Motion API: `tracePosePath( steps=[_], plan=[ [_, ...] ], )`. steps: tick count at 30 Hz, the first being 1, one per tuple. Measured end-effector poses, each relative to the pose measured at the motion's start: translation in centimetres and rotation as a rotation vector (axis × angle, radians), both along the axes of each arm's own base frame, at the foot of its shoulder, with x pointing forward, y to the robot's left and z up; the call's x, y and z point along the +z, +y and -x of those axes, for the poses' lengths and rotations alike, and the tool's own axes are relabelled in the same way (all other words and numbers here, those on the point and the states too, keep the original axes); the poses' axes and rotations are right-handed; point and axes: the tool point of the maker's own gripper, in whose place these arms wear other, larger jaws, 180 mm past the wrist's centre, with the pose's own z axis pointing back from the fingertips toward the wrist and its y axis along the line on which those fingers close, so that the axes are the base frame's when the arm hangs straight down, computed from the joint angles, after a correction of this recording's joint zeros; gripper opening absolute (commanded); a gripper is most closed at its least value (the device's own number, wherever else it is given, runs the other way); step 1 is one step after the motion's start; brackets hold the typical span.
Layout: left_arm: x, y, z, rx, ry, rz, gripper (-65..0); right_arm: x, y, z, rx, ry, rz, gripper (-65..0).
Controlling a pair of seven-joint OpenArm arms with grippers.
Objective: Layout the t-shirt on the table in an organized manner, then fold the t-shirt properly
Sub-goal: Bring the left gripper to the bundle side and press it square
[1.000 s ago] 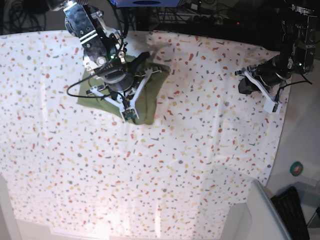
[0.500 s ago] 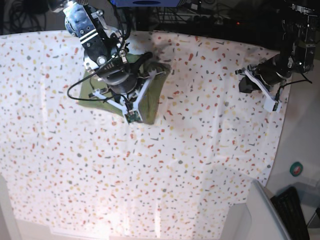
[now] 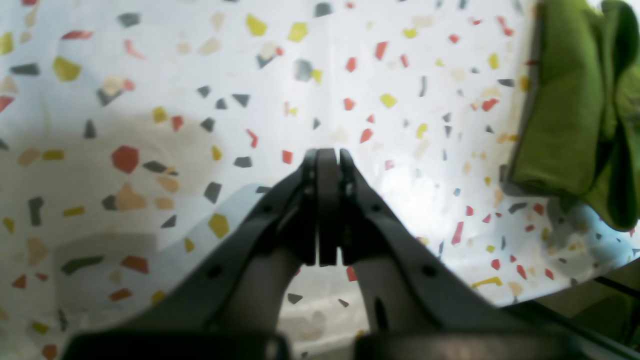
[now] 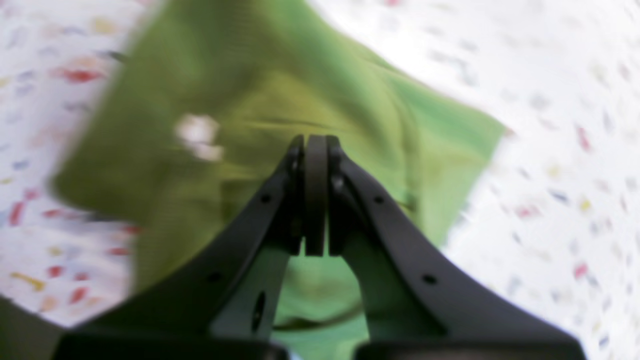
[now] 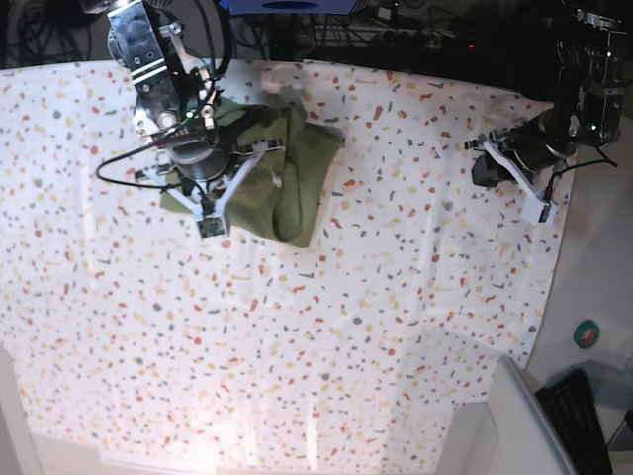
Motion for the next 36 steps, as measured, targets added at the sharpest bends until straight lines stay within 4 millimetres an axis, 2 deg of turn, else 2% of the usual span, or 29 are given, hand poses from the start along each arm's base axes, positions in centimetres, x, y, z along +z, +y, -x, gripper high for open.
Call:
tracePosePath(
  steps=[3, 7, 9, 11, 13, 15, 17, 18, 20, 22, 24, 27, 29, 33, 36],
  plan=[
    [0.0, -0.1, 0.0, 0.001, -0.001, 0.004, -65.0, -0.9, -2.3, -0.1, -0.063, 0.017, 0.022, -65.0],
    [-0.1, -0.3, 0.1, -0.006, 0.002, 0.003, -65.0, -3.5, -2.2, 1.2, -0.056, 0.102, 0.041, -65.0],
    [0.3, -0.7, -0.1, -0.013, -0.009, 0.012, -65.0, -3.2, -1.8, 1.2, -0.043, 0.099, 0.039, -65.0],
    [0.9, -1.5, -0.5, -0.016, -0.032, 0.025, -65.0, -1.1, -1.5, 0.6, -0.047, 0.036, 0.012, -65.0],
    [1.6, -2.7, -0.9, -0.030, -0.060, 0.050, -53.8, -0.1, -1.3, 0.5, -0.045, -0.010, -0.001, -65.0],
    [1.9, -3.5, -1.0, -0.041, -0.069, 0.064, -43.4, -1.8, -1.3, 1.6, -0.038, 0.055, 0.014, -65.0],
    [2.0, -4.3, -1.2, -0.022, -0.083, 0.085, -36.9, -3.9, -1.6, 2.5, -0.039, 0.127, 0.035, -65.0],
    [2.2, -5.1, -1.3, -0.022, -0.092, 0.105, -33.7, -4.1, -1.5, 2.5, -0.039, 0.131, 0.036, -65.0],
    [2.6, -6.9, -1.4, -0.025, -0.102, 0.147, -29.6, -3.4, -1.4, 1.8, -0.043, 0.111, 0.028, -65.0],
    [2.3, -8.8, -1.3, -0.049, -0.047, 0.180, -26.3, -1.4, -1.6, 0.7, -0.047, 0.051, 0.014, -65.0],
    [2.3, -10.8, -1.8, -0.077, 0.007, 0.213, -22.5, 0.6, -2.5, -0.4, -0.079, -0.022, -0.002, -65.0],
    [3.0, -13.5, -2.8, -0.106, 0.026, 0.269, -17.4, 2.3, -5.1, -1.2, -0.133, -0.071, 0.026, -65.0],
    [3.3, -14.8, -2.8, -0.131, 0.047, 0.295, -16.6, 2.4, -6.4, -1.4, -0.162, -0.077, 0.044, -65.0],
    [3.6, -15.8, -3.3, -0.169, 0.058, 0.290, -16.1, 2.5, -8.0, -1.5, -0.219, -0.076, 0.041, -65.0],
    [2.4, -18.3, -3.2, -0.255, 0.108, 0.294, -16.6, 2.5, -9.4, -1.6, -0.248, -0.080, 0.059, -65.0]
  ],
)
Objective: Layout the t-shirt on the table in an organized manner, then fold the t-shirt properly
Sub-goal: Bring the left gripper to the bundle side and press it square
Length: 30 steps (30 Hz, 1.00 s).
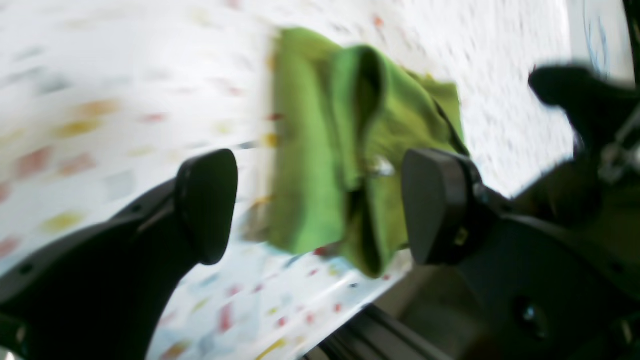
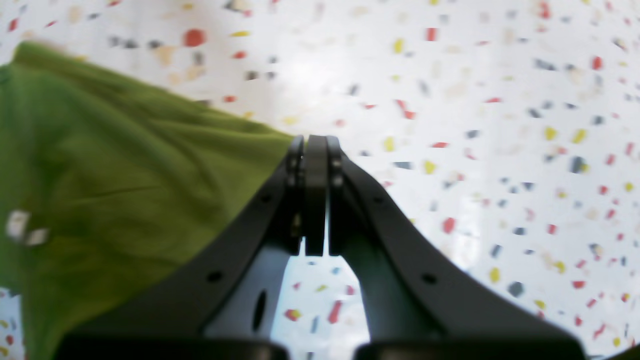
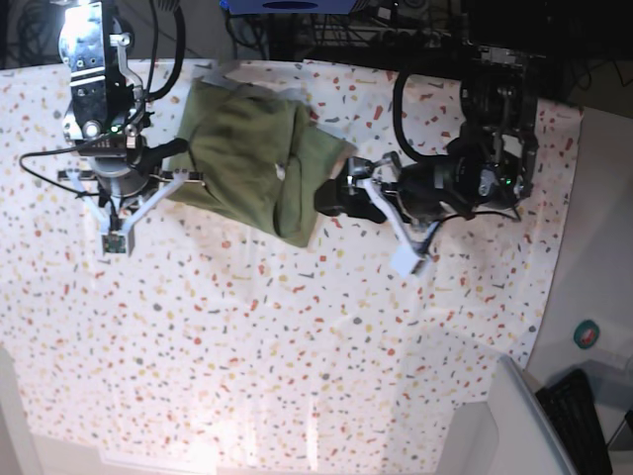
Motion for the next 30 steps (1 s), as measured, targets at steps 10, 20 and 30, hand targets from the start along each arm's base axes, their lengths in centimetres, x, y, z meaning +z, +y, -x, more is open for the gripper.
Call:
tracePosePath(
  steps=[10, 20, 30],
  plan=[
    [-5.1, -2.1, 1.3, -0.015, 0.115, 0.009, -16.9, -0.3, -0.8, 0.6, 0.003, 0.015, 0.018, -65.0],
    [-7.2, -1.6, 1.2, -0.011, 0.183, -0.012, -17.3, -0.3, -0.7, 0.6, 0.004, 0.015, 0.017, -65.0],
    [-9.0, -3.3, 2.2, -0.100, 0.244, -0.041, -65.0, -0.5, -0.9, 0.9, 0.005, 0.019, 0.023, -65.0]
  ],
)
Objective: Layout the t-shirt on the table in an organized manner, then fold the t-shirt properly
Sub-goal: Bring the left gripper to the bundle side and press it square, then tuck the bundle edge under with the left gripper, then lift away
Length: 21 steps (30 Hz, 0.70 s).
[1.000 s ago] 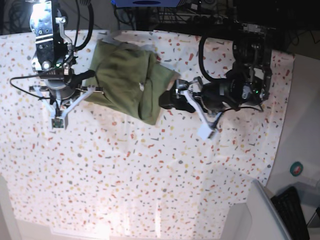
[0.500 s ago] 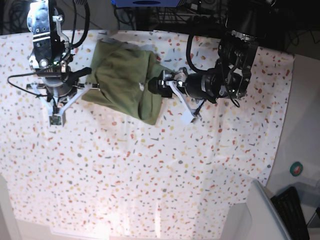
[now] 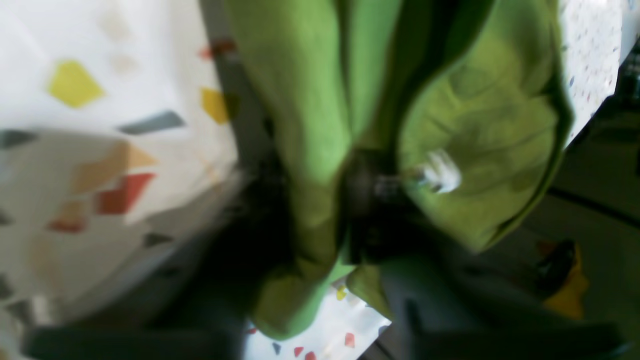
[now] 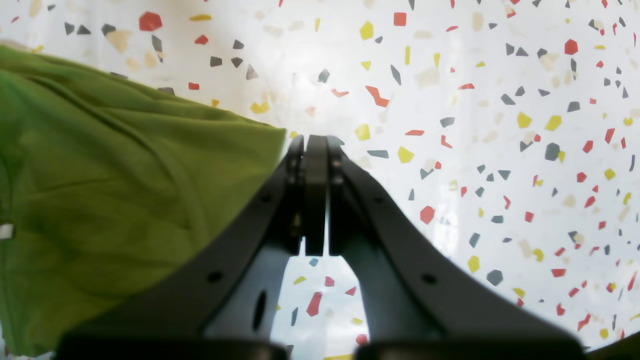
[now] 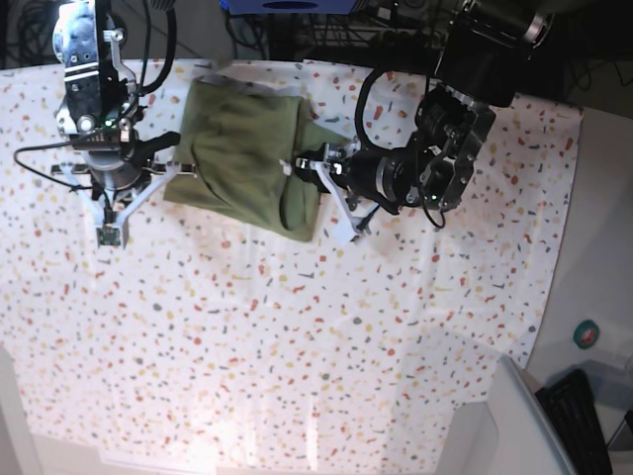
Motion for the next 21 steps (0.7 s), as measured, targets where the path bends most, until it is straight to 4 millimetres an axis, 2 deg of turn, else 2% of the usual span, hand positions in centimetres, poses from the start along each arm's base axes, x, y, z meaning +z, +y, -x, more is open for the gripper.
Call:
tracePosePath(
  steps=[3, 6, 9, 11, 17, 21],
  plan=[
    [0.1, 0.2, -0.6, -0.011, 0.011, -0.008, -65.0, -0.1, -0.1, 0.2, 0.000, 0.005, 0.001, -65.0],
    [0.6, 0.9, -2.7, -0.030, -0.036, -0.056, -65.0, -0.1, 0.0, 0.1, 0.000, 0.002, 0.000, -65.0],
    [0.6, 1.6, -3.7, -0.178, -0.089, -0.197, -65.0, 0.1, -0.1, -0.2, -0.002, -0.005, 0.002, -65.0],
    [0.7, 1.0, -4.3, -0.302, -0.145, -0.286, -65.0, 0.4, -0.5, -0.6, -0.019, -0.017, -0.005, -65.0],
    [0.8, -2.5, -3.8, -0.806, -0.342, -0.518, -65.0, 0.9, -5.6, -0.5, -0.150, -0.029, 0.048, -65.0],
    [1.1, -3.4, -4.7, -0.929, -0.456, -0.554, -65.0, 0.8, -7.1, 0.0, -0.195, -0.023, 0.055, -65.0]
  ],
)
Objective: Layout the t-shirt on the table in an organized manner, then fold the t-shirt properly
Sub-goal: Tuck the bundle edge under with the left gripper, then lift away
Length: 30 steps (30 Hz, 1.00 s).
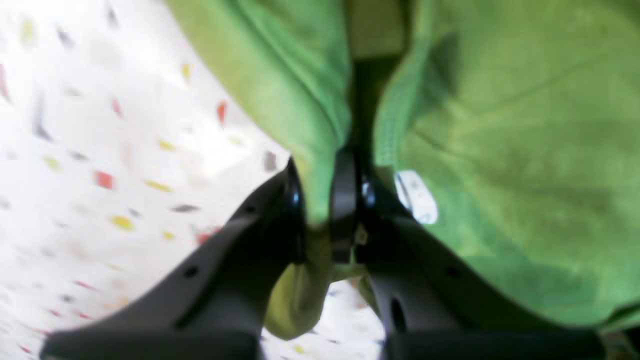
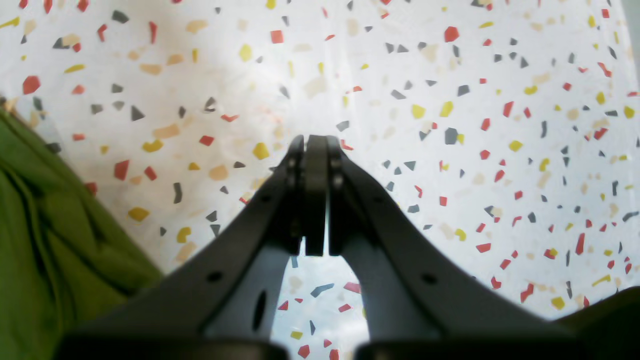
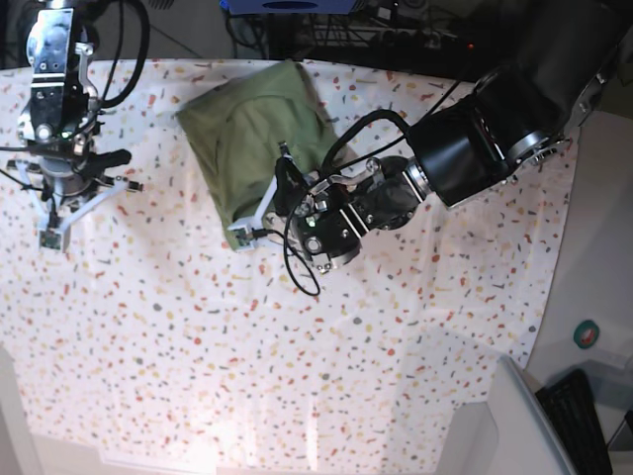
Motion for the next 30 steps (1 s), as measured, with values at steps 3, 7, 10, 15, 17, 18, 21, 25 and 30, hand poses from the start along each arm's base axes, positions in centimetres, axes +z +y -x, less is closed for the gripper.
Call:
tracePosePath(
  steps=[3, 7, 10, 15, 17, 18, 21, 25, 30],
  plan=[
    [0.4, -0.5, -1.0, -0.010, -0.041, 0.012, -65.0, -1.9, -0.5, 1.0, -0.015, 0.058, -0.001, -65.0],
    [1.5, -3.5, -1.3, -0.039, -0.065, 0.088, -65.0, -4.6, -0.2, 2.8, -0.029, 0.145, -0.028, -65.0],
    [2.0, -5.1, -1.2, -0.054, -0.074, 0.130, -65.0, -5.3, 0.1, 3.3, -0.026, 0.166, -0.036, -65.0],
    [2.3, -5.7, -1.8, -0.083, -0.114, 0.116, -65.0, -5.2, 0.1, 3.1, -0.026, 0.161, -0.035, -65.0],
    [2.4, -5.9, -2.1, -0.108, -0.151, 0.093, -65.0, -5.2, 0.1, 3.1, -0.026, 0.161, -0.035, -65.0],
    [2.4, -6.1, -2.1, -0.120, -0.160, 0.089, -65.0, -5.2, 0.1, 3.1, -0.025, 0.159, -0.035, -65.0],
    [2.5, -6.4, -2.0, -0.125, -0.163, 0.091, -65.0, -5.1, 0.1, 2.9, -0.026, 0.156, -0.034, -65.0],
    [2.4, -6.3, -2.0, -0.124, -0.162, 0.089, -65.0, -5.1, 0.1, 2.8, -0.026, 0.154, -0.035, -65.0],
    [2.5, -6.4, -2.0, -0.125, -0.163, 0.091, -65.0, -5.0, 0.1, 2.6, -0.025, 0.150, -0.035, -65.0]
  ],
)
